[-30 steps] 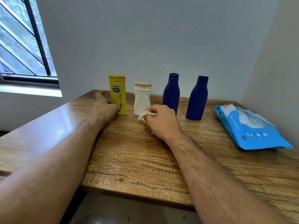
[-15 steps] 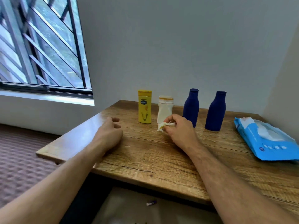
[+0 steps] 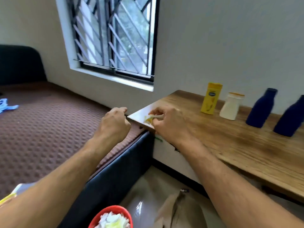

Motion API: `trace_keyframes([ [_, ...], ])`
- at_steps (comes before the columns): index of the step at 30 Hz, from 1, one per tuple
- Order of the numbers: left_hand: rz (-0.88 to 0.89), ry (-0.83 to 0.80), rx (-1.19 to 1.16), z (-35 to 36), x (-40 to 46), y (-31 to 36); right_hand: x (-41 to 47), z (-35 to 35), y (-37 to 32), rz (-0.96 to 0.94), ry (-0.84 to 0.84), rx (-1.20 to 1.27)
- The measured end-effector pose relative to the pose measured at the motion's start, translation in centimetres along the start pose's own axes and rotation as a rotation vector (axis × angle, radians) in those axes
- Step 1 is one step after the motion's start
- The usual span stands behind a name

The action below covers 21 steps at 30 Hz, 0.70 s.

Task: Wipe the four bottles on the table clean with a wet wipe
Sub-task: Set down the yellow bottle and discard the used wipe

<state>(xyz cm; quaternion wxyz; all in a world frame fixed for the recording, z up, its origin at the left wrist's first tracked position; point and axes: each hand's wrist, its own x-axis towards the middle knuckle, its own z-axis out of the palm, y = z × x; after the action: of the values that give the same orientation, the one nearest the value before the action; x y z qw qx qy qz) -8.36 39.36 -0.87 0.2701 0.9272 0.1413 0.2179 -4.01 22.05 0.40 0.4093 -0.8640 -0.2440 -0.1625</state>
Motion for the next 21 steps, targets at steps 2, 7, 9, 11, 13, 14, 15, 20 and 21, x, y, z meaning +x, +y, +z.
trace_keyframes([
  [2,-0.051,0.027,0.007,-0.9,-1.2,-4.0,-0.4,3.7,-1.4,0.002,-0.080,0.030],
  [7,-0.184,0.011,0.010,0.3,-4.4,-13.4,-2.1,14.3,-2.9,0.073,-0.342,-0.024],
  [9,-0.257,-0.025,0.018,1.9,-5.5,-17.1,-3.2,18.7,-2.5,0.081,-0.423,-0.075],
  [11,-0.306,-0.070,0.024,3.6,-6.6,-20.1,-4.6,22.4,-1.5,0.094,-0.518,-0.147],
  [13,-0.351,-0.121,0.040,5.4,-7.8,-22.6,-6.3,25.6,0.1,0.137,-0.616,-0.218],
  [14,-0.371,-0.140,0.052,6.2,-8.5,-23.7,-7.1,26.8,1.1,0.163,-0.656,-0.249],
  [15,-0.384,-0.152,0.062,7.0,-9.0,-24.5,-7.8,27.7,2.0,0.186,-0.683,-0.270],
  [20,-0.420,-0.217,0.102,11.5,-11.8,-27.6,-10.8,31.2,6.3,0.323,-0.754,-0.299],
  [21,-0.436,-0.239,0.106,12.2,-12.5,-28.0,-11.3,31.8,6.8,0.344,-0.777,-0.310],
])
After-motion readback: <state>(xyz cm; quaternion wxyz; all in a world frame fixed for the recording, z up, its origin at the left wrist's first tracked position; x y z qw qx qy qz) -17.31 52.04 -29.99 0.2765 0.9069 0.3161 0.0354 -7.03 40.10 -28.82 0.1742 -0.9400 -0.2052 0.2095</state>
